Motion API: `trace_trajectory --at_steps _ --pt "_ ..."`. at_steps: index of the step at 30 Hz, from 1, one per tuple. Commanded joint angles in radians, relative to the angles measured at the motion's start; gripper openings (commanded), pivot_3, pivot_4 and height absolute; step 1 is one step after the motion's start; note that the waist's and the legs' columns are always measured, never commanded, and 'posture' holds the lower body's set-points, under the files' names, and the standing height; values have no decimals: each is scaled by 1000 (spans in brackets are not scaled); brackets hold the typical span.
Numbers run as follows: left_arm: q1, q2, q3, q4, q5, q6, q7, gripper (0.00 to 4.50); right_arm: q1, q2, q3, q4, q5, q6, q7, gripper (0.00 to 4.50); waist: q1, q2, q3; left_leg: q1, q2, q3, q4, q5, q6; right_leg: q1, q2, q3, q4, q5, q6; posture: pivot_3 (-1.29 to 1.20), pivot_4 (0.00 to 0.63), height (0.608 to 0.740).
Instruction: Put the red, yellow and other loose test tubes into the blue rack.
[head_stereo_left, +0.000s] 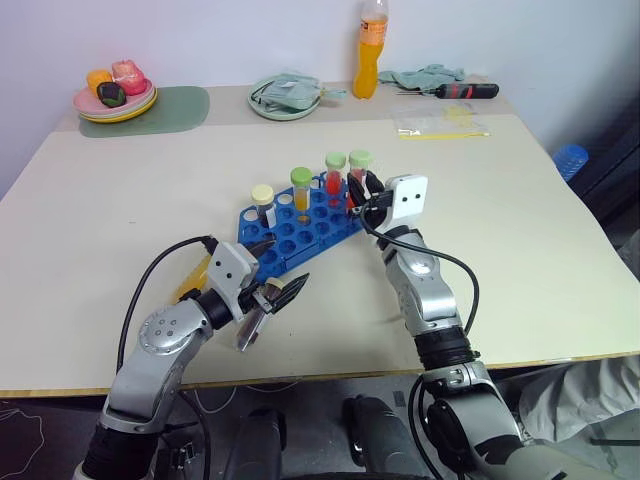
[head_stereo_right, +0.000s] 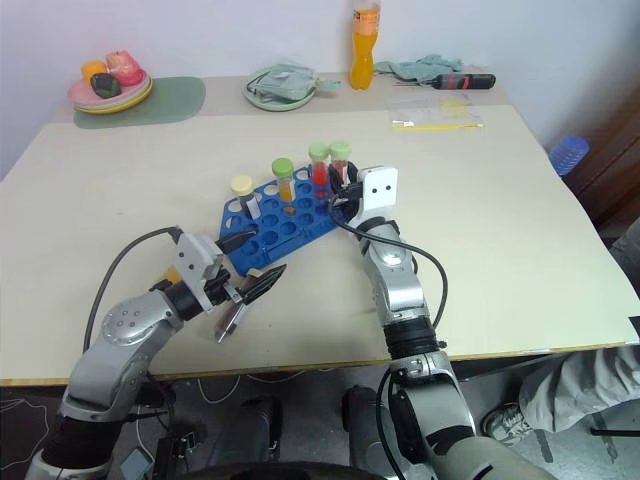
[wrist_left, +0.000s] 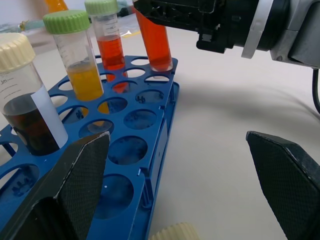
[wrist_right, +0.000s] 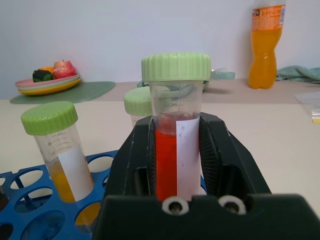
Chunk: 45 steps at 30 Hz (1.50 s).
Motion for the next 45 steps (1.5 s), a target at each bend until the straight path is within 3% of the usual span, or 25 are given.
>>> trace_trajectory --at_steps 1,2,3,8,15,16,19,22,28,35,45 --pt "-2 8 21 -33 -9 -4 2 4500 -10 14 -1 -31 21 -32 29 722 0 0 0 0 0 0 0 0 0 0 0 0 0 0 0 0 150 740" --pt "-1 10 25 -34 -10 -2 3 4500 -7 16 -2 -40 31 -32 42 722 0 0 0 0 0 0 0 0 0 0 0 0 0 0 0 0 150 740" --pt "0 12 31 -35 -12 1 4 4500 -6 17 -2 -51 40 -26 51 1762 0 0 0 0 0 0 0 0 0 0 0 0 0 0 0 0 150 740" --pt "6 70 106 -109 -71 101 0 4500 -13 -5 2 -142 22 -13 51 4089 -1 0 0 0 0 0 0 0 0 0 0 0 0 0 0 0 150 740" --pt "-98 273 435 -221 -488 582 66 4500 12 -145 -26 -352 81 111 152 4089 4 0 0 -1 0 -2 1 0 0 0 -1 -1 0 0 0 0 150 740" --pt "-121 349 463 -214 -485 650 68 4500 14 -183 -26 -382 104 137 200 4089 3 0 0 -1 0 -2 1 0 0 1 -1 -2 0 0 0 0 150 740" --pt "-188 581 467 -148 -451 826 62 4500 24 -302 -6 -469 174 214 362 4089 0 0 2 0 0 -2 0 0 0 1 0 -2 -1 0 0 0 150 740" --pt "-414 716 305 43 -496 1179 58 4500 44 -397 42 -539 212 267 493 4089 -1 0 1 1 0 -2 -1 0 0 1 1 -2 -1 -1 0 0 150 740" --pt "-728 729 -53 206 -420 1251 -8 4500 63 -455 99 -621 261 325 613 4089 -1 0 2 -1 0 -3 0 0 0 1 1 -2 -1 -1 0 0 150 740" --pt "-914 688 -395 397 -252 1201 -77 4500 101 -454 137 -657 238 327 629 4089 1 -1 2 -1 -1 -2 0 0 0 0 1 -2 -1 -1 0 0 150 740" --pt "-977 615 -545 472 -170 1187 -185 4500 189 -512 195 -724 231 386 670 4089 1 -1 2 -2 -1 -3 1 0 0 0 1 -2 -1 -1 0 0 150 740"
